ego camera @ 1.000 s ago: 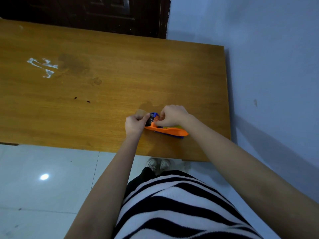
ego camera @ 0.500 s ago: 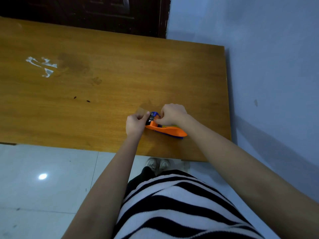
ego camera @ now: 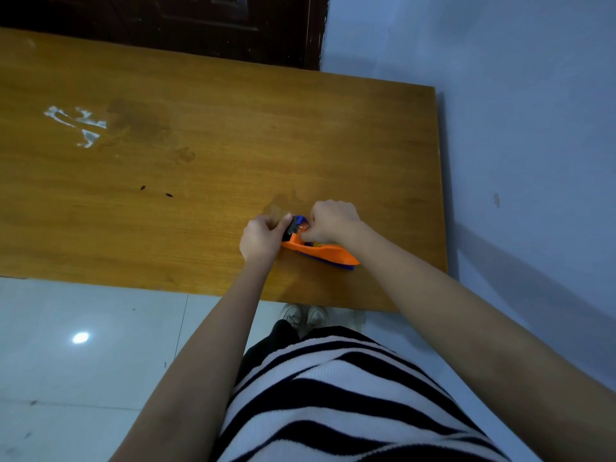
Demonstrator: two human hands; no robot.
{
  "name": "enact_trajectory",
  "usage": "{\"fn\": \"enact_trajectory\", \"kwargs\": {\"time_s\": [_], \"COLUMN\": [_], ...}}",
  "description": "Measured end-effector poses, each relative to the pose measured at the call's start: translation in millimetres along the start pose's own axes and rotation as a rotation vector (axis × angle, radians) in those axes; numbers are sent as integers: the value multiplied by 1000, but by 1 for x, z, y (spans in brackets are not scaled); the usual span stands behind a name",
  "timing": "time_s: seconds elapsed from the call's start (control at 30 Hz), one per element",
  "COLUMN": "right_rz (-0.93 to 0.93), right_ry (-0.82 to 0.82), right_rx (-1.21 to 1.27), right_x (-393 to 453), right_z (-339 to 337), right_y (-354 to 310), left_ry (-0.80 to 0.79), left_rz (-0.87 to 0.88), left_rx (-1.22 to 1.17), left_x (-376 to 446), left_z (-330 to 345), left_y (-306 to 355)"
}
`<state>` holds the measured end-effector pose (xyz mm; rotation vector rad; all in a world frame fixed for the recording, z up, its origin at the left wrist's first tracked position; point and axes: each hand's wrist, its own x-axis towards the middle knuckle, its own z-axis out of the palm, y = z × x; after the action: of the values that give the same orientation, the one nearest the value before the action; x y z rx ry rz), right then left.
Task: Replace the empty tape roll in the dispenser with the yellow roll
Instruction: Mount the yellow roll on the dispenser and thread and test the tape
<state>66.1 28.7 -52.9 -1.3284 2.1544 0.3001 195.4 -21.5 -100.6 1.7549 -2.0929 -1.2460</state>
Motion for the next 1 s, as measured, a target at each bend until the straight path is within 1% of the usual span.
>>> {"fn": "enact_trajectory", "kwargs": {"time_s": [0.23, 0.4, 0.5, 0.6, 0.73, 0.8, 0.9, 1.0], "right_rz": [-21, -38, -57, -77, -107, -117, -126, -148], "right_ry": [23, 14, 5, -13, 14, 33, 20, 3], "right_rx": [-17, -5, -9, 1, 7, 14, 23, 26], "right_x": [-4, -6, -8, -12, -20, -24, -29, -32], "right_z": [1, 1, 0, -2, -1, 1, 2, 3], "right_y": [0, 2, 5, 8, 16, 18, 16, 15], "left_ry": [39, 61, 40, 1, -52, -52, -51, -114], "left_rz": [51, 27, 1, -105, -268, -296, -356, -374], "left_rx": [59, 9, -104, -267, -529, -628, -703, -683], "left_x": [-8, -9, -8, -6, -7, -10, -12, -7], "left_z": [-1, -4, -5, -6, -8, -12, -18, -20], "left_y": [-4, -7, -10, -8, 0, 5, 8, -2]}}
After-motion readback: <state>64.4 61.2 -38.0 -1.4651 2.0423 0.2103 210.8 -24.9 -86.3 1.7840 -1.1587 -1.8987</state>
